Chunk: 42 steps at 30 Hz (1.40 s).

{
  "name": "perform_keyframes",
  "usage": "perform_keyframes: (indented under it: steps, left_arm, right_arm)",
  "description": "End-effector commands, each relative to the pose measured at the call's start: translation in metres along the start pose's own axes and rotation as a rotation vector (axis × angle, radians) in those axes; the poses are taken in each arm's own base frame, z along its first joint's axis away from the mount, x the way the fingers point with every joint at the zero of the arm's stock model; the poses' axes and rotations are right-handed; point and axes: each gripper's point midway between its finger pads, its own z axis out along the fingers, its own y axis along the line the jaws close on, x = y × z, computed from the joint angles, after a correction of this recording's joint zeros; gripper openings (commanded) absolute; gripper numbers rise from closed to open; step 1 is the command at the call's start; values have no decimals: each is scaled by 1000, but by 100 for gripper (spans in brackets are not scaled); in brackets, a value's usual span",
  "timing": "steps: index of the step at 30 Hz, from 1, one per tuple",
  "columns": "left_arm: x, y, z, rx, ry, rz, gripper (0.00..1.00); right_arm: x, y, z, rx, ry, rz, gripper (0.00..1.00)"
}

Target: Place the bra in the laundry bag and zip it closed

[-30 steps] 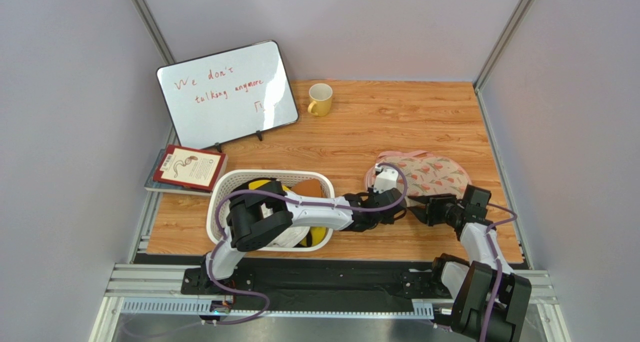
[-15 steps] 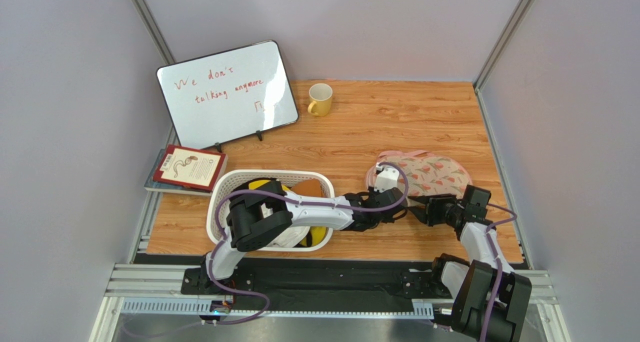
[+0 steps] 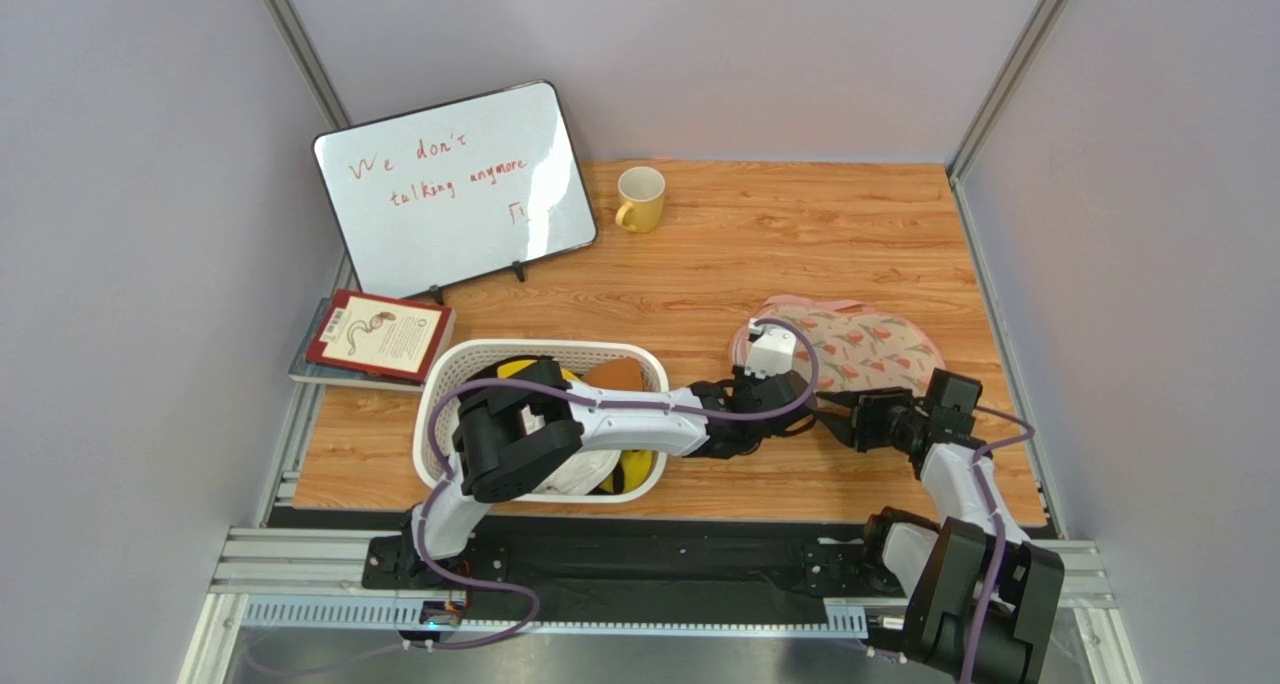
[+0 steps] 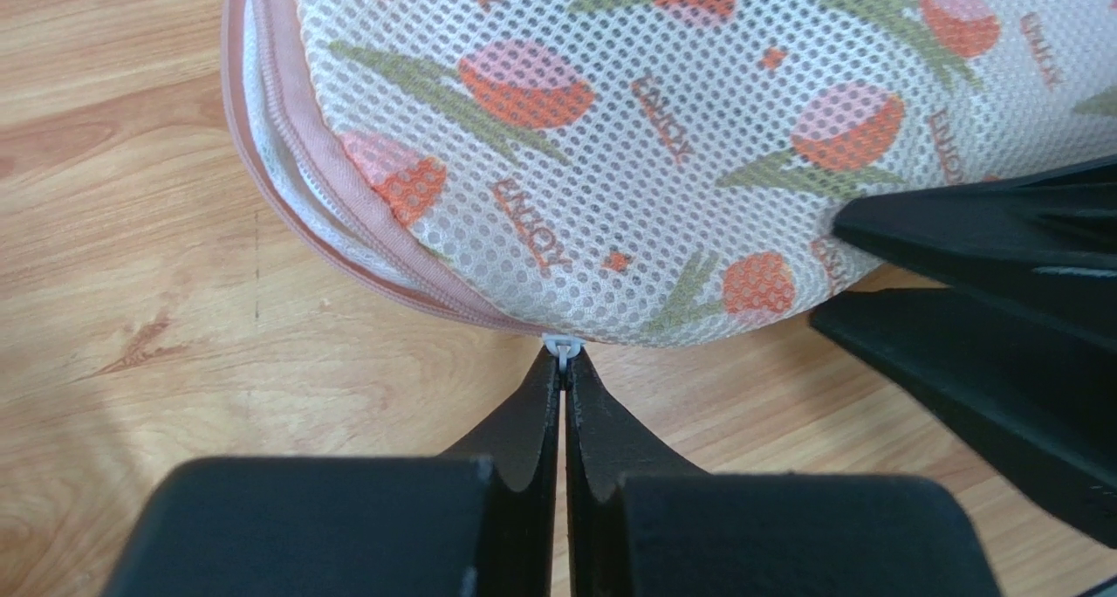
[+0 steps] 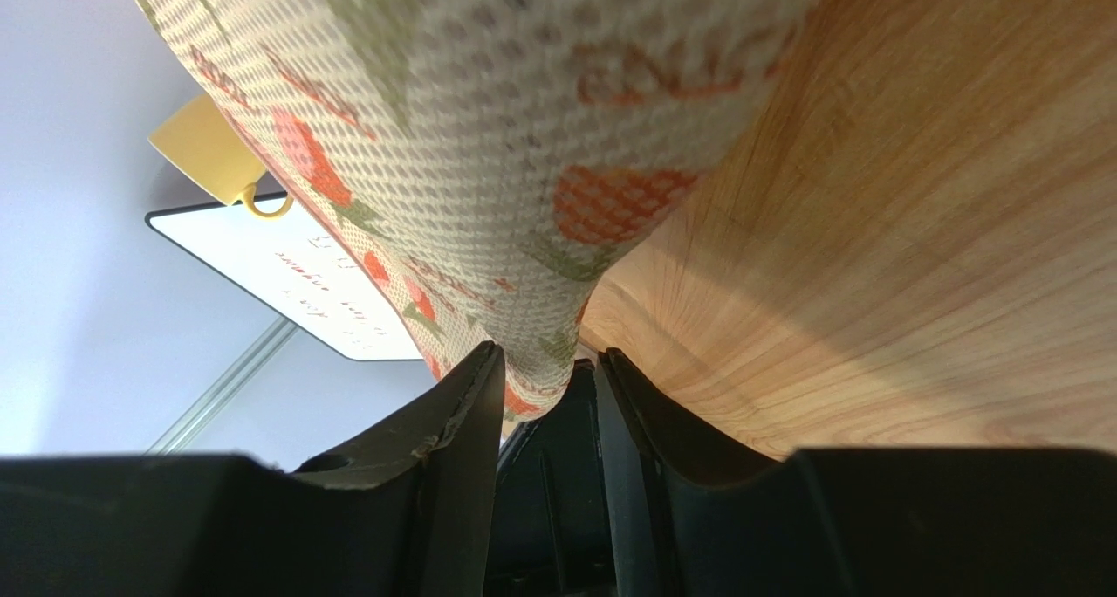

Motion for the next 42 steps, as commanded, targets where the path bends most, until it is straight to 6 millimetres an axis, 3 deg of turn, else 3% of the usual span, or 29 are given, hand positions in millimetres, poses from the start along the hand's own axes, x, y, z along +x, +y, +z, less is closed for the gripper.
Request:
perform_keyframes:
  steps: [1, 7, 15, 19, 26, 33, 39, 42]
  left_arm:
    - [-13, 2, -7, 26, -43, 8, 0]
    - [-17, -26, -17, 193, -35, 12, 0]
    - [-27, -36, -24, 232, -41, 14, 0]
    - [-28, -41, -27, 255, -38, 9, 0]
    - [-26, -49, -30, 285, -28, 2, 0]
    - [-26, -58, -31, 300, -22, 14, 0]
    - [-22, -48, -28, 267, -17, 23, 0]
    - [-20, -40, -22, 246, -11, 15, 0]
  right_arm:
    - [-9, 21, -2, -35, -43, -70, 37]
    - [-17, 20, 0, -22, -78, -148, 41]
    - [-7, 8, -15, 3, -93, -261, 53]
    - [-5, 2, -17, -17, -106, -245, 54]
    - [-11, 13, -13, -12, -100, -245, 40]
    - [-19, 7, -12, 8, -148, -250, 33]
    - [-33, 1, -5, 63, -184, -288, 0]
    - [-36, 1, -4, 79, -179, -328, 0]
